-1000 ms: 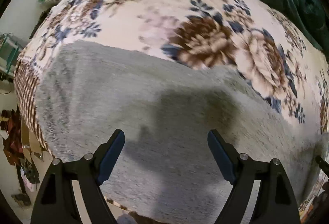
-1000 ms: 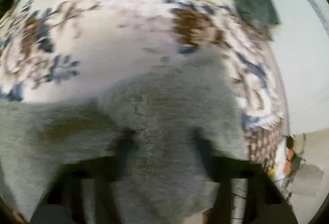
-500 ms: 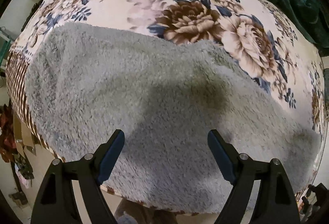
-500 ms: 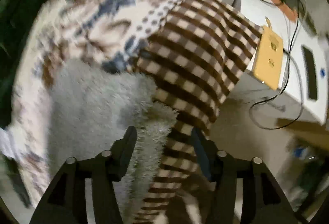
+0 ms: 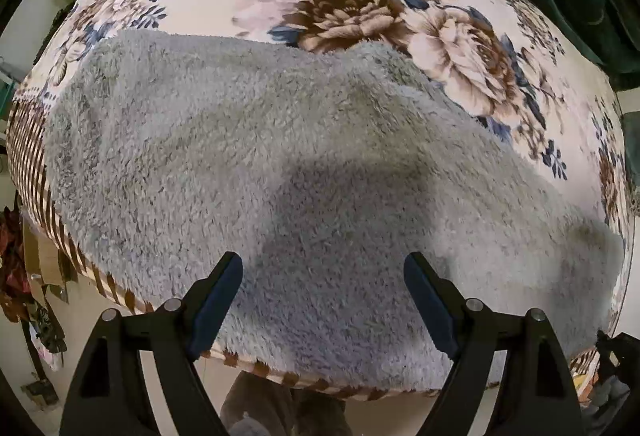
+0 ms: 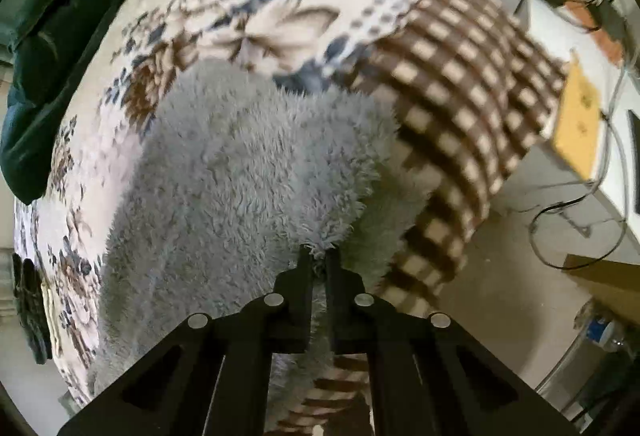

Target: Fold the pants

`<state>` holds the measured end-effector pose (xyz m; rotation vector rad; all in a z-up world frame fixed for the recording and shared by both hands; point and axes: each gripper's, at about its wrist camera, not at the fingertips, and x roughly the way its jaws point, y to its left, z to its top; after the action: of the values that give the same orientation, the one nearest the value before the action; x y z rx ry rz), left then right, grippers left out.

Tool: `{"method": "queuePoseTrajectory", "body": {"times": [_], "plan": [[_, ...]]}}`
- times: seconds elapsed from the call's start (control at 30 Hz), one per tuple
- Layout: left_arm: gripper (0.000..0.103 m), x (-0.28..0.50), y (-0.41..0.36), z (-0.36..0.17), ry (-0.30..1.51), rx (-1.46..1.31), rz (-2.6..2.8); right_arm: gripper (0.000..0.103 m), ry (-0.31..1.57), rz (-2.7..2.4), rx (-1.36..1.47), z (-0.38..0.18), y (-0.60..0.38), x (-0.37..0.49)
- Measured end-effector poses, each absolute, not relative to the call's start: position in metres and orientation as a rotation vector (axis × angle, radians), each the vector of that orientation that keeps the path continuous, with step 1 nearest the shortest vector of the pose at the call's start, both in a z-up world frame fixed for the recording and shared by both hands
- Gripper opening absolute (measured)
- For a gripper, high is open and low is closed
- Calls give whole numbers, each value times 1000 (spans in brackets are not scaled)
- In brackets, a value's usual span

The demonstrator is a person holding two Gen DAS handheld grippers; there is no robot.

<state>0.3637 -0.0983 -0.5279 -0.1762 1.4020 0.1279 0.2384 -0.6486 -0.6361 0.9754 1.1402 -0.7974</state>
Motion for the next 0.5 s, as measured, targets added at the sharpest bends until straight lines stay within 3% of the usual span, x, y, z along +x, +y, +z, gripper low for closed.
{"method": "queuePoseTrajectory", "body": {"times": [0.1, 0.3, 0.33, 0.37, 0.43, 0.5], "plan": [[82, 359, -99, -530, 1412, -180, 123, 1, 1138, -857, 978, -625, -654, 220], [82, 353, -97, -533, 1429, -221, 122, 4, 1094, -699, 1230, -636, -674, 197], [82, 352, -97, -532, 1428, -222, 121, 12, 1099, -647, 1248, -638, -670, 203], [82, 352, -97, -532, 1426, -220, 120, 29, 1101, -620, 1252, -638, -666, 207], [82, 351, -98, -530, 1420, -212, 116, 54, 1123, -573, 1250, -645, -657, 223], [82, 352, -99, -530, 1419, -204, 115, 55, 1162, -566, 1272, -661, -650, 236]]}}
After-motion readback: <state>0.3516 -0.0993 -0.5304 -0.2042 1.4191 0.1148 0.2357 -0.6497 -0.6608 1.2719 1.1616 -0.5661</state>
